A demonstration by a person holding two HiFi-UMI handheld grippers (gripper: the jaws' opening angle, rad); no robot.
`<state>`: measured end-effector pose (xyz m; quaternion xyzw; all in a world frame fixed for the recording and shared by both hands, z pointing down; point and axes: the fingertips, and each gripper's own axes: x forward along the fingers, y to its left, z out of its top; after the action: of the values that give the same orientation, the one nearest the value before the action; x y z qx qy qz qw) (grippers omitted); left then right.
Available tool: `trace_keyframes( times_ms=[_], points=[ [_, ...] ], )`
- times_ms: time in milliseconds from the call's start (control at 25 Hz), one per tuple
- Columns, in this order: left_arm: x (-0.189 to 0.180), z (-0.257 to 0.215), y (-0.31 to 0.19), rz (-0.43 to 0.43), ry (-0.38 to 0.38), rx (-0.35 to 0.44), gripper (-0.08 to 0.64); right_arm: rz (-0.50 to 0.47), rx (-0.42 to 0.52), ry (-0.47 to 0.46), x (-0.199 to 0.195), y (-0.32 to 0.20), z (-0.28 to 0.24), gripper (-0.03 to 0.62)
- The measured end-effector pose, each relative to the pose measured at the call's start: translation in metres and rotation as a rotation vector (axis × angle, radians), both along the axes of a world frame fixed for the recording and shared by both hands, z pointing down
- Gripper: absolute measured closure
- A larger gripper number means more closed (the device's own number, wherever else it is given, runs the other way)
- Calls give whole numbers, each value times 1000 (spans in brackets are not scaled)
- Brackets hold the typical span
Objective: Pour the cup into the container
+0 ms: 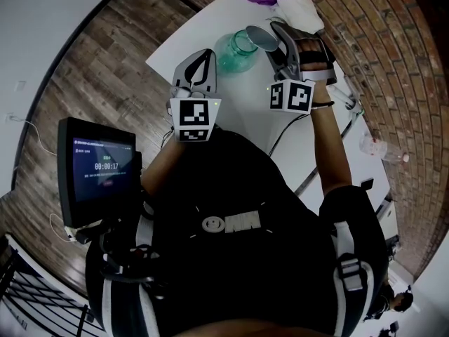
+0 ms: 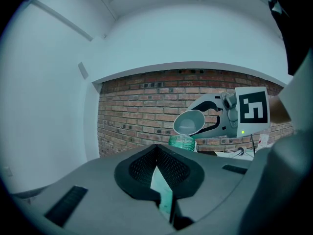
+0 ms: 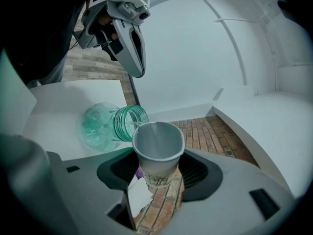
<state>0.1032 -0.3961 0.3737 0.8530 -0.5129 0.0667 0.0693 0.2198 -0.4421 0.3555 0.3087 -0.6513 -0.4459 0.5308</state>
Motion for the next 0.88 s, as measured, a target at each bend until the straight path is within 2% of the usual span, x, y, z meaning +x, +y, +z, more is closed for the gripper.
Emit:
trace_keyframes(
  times_ms=[880],
  points=[
    [3,-3,1,5,2,6,566,-8,15,11,2,0,-7,331]
  ],
)
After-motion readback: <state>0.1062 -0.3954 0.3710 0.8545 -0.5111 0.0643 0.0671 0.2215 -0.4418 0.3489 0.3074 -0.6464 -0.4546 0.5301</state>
